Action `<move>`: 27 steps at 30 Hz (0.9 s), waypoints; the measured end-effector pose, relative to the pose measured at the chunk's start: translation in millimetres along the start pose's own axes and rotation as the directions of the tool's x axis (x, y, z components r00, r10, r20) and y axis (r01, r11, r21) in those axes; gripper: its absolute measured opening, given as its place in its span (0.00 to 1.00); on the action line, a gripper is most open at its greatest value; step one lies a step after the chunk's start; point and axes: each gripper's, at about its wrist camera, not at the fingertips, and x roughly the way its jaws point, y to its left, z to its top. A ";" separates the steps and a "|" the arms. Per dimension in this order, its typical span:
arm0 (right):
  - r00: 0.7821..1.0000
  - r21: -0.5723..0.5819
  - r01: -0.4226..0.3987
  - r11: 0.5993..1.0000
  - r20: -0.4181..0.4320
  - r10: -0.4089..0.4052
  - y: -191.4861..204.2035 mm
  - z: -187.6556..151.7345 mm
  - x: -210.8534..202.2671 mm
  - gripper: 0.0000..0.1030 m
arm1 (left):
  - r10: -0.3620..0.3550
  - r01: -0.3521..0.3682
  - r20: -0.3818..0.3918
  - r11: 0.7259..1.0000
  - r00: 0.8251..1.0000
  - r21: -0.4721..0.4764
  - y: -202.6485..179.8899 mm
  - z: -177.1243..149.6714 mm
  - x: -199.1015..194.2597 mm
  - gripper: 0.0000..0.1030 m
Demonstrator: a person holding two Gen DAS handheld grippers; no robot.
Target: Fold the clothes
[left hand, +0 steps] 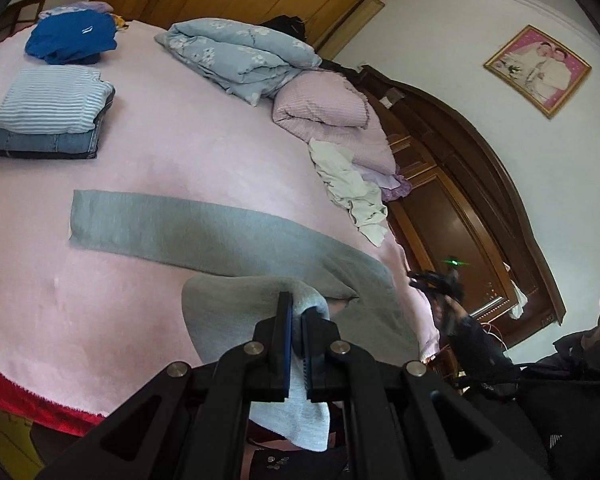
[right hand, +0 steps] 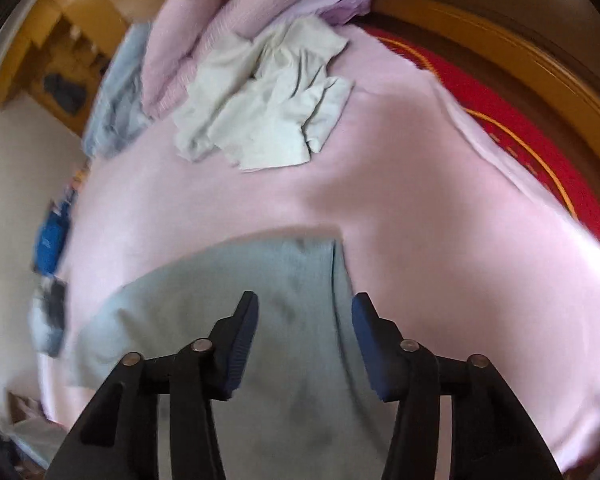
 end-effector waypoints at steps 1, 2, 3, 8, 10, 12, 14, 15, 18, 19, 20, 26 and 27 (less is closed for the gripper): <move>0.999 -0.004 0.030 1.000 -0.015 -0.030 0.4 4.5 11.2 0.48 | 0.004 -0.004 0.000 1.000 1.000 0.000 -2.3 0.3 1.1 0.02; 0.997 -0.012 0.074 0.997 -0.030 -0.074 -0.3 9.0 23.7 0.48 | 0.006 -0.006 -0.002 1.000 1.000 0.002 -4.3 0.9 2.1 0.02; 0.993 -0.024 0.111 0.994 -0.041 -0.112 -1.5 10.2 32.7 0.48 | 0.010 -0.010 -0.006 1.000 1.000 0.005 -6.7 2.1 4.1 0.02; 0.988 -0.092 0.127 0.988 -0.074 -0.134 0.9 -0.7 51.9 0.36 | 0.029 -0.028 -0.036 0.999 0.999 0.014 -12.7 6.2 16.2 0.02; 0.993 -0.101 0.089 0.991 -0.066 -0.096 3.9 -3.3 49.9 0.13 | 0.035 -0.035 -0.047 0.999 0.998 0.008 -11.6 7.2 22.4 0.02; 0.996 -0.078 0.066 0.995 -0.048 -0.070 2.8 -3.1 43.3 0.10 | 0.041 -0.041 -0.060 0.999 0.997 0.001 -10.1 8.0 28.7 0.02; 0.999 -0.070 0.049 0.996 0.021 -0.047 3.3 0.0 25.5 0.10 | 0.047 -0.047 -0.079 0.999 0.996 0.001 -8.8 8.2 33.4 0.02; 0.998 -0.065 0.041 0.997 0.056 -0.037 3.3 1.9 16.6 0.10 | 0.050 -0.050 -0.091 0.999 0.995 0.004 -8.3 8.1 35.1 0.02; 0.995 -0.041 0.048 0.998 0.093 -0.044 -2.4 16.2 7.8 0.10 | 0.054 -0.055 -0.107 0.999 0.993 -0.001 -5.1 7.8 39.5 0.02; 0.996 -0.043 0.068 0.997 0.065 -0.065 -3.2 17.9 14.3 0.11 | 0.055 -0.056 -0.110 0.998 0.992 -0.003 -4.3 7.9 41.1 0.02; 0.995 -0.048 0.096 0.994 0.029 -0.094 -3.9 18.5 23.7 0.12 | 0.053 -0.054 -0.112 0.999 0.992 -0.005 -3.5 8.0 41.9 0.02; 0.995 -0.044 0.102 0.994 0.007 -0.101 -9.1 8.2 19.2 0.18 | 0.030 -0.029 -0.114 1.000 0.993 0.008 -7.3 6.1 42.7 0.02; 0.994 -0.030 0.101 0.994 0.051 -0.100 -14.4 1.7 -2.2 0.19 | 0.028 -0.028 -0.112 1.000 0.993 0.010 -8.2 6.9 43.2 0.02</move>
